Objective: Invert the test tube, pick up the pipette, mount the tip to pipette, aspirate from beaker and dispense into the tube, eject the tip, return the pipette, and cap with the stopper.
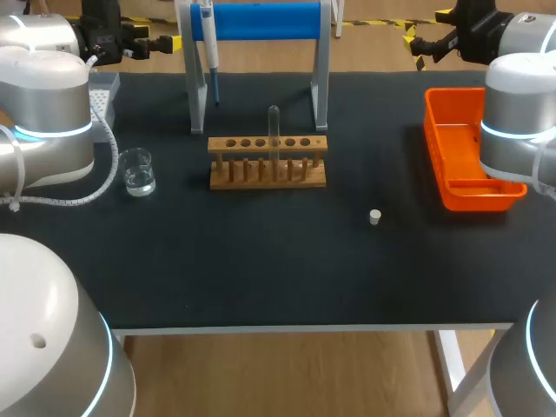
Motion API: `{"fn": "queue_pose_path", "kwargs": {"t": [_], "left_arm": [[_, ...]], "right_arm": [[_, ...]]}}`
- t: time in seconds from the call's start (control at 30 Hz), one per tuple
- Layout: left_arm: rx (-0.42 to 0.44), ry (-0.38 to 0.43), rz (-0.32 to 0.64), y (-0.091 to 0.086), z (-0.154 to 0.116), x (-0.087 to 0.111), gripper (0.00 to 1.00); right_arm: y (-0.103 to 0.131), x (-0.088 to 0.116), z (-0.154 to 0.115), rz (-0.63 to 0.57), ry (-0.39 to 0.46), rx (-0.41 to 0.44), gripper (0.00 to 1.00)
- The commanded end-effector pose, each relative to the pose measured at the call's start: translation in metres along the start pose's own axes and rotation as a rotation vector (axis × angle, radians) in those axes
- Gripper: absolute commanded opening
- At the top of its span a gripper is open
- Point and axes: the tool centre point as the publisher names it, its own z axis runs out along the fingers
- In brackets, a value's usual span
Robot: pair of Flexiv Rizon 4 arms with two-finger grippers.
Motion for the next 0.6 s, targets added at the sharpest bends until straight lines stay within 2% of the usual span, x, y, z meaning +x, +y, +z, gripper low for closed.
{"fn": "queue_pose_path", "kwargs": {"t": [0.03, 0.47, 0.6], "left_arm": [[0.002, 0.0, 0.0, 0.001, 0.0, 0.0, 1.0], [0.002, 0.0, 0.0, 0.001, 0.0, 0.0, 1.0], [0.002, 0.0, 0.0, 0.001, 0.0, 0.0, 1.0]], "right_arm": [[0.0, 0.0, 0.0, 0.0, 0.0, 0.0, 1.0], [0.0, 0.0, 0.0, 0.0, 0.0, 0.0, 1.0], [-0.001, 0.01, -0.021, 0.006, 0.041, -0.031, 1.0]]}}
